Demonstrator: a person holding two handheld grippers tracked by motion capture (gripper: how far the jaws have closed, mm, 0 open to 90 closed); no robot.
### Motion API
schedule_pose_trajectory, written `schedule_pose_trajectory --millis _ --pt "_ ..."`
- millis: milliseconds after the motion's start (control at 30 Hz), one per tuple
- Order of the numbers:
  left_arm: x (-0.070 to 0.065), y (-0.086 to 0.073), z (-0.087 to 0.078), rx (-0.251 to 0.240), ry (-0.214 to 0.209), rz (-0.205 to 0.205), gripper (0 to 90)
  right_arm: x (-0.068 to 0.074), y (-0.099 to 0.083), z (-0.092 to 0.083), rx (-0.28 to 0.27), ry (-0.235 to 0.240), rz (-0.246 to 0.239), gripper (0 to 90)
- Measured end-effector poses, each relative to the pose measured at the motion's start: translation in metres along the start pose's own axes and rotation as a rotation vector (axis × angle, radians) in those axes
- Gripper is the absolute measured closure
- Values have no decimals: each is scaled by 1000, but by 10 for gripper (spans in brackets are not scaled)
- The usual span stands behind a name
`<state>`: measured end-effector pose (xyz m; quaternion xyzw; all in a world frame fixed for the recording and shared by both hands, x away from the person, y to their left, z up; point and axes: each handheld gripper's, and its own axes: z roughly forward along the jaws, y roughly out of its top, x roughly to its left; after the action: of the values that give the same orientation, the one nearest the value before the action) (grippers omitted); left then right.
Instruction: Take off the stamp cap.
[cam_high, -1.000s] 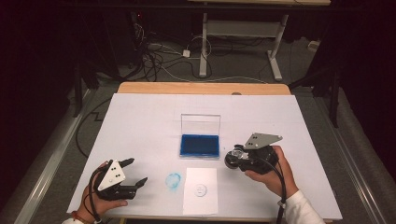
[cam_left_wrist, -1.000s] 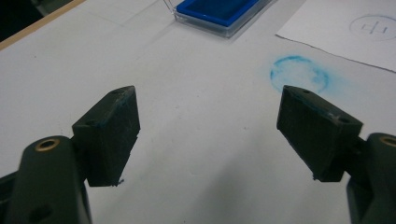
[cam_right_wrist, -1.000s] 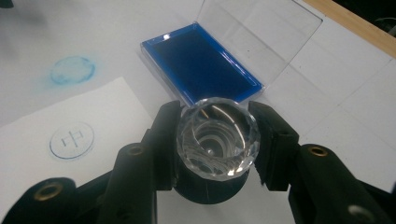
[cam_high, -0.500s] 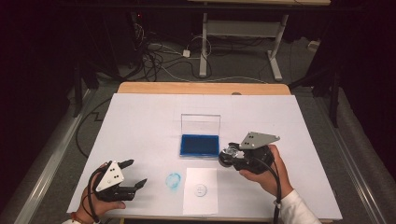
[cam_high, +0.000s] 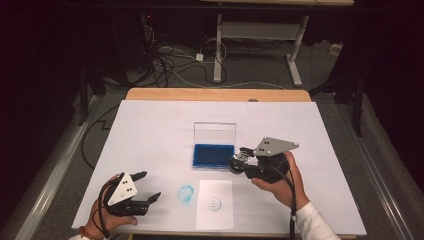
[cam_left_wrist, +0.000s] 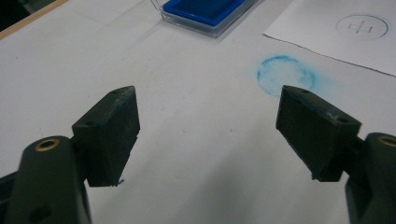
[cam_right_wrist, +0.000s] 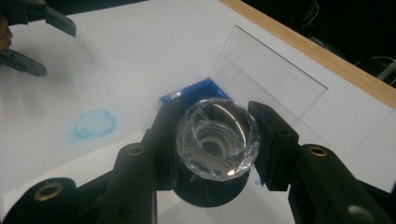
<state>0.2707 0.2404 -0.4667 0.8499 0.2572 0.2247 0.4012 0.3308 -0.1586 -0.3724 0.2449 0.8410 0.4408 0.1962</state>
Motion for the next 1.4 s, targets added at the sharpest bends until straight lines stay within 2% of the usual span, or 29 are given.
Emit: schedule_pose_trajectory --millis 67,200,400,567,700,1033,1233,1400 --pt "-2 2 2 3 2 12 209 2 3 2 -16 10 5 573" --pt "-2 10 7 -23 -11 4 209 6 10 4 -36 22 2 573" --pt "-8 24 24 -10 -62 31 216 11 19 4 -76 46 13 573" --pt "-20 44 33 -54 -104 49 233 20 27 10 -96 74 6 573" --pt "-26 59 44 -82 -139 38 246 32 32 18 -105 110 -4 573" --pt "-39 81 65 -115 -201 29 246 49 31 31 -84 169 -18 573" --pt "-42 86 69 -123 -215 29 246 53 28 33 -76 181 -19 573" --pt "-45 87 72 -130 -208 33 246 55 26 36 -79 179 -16 573"
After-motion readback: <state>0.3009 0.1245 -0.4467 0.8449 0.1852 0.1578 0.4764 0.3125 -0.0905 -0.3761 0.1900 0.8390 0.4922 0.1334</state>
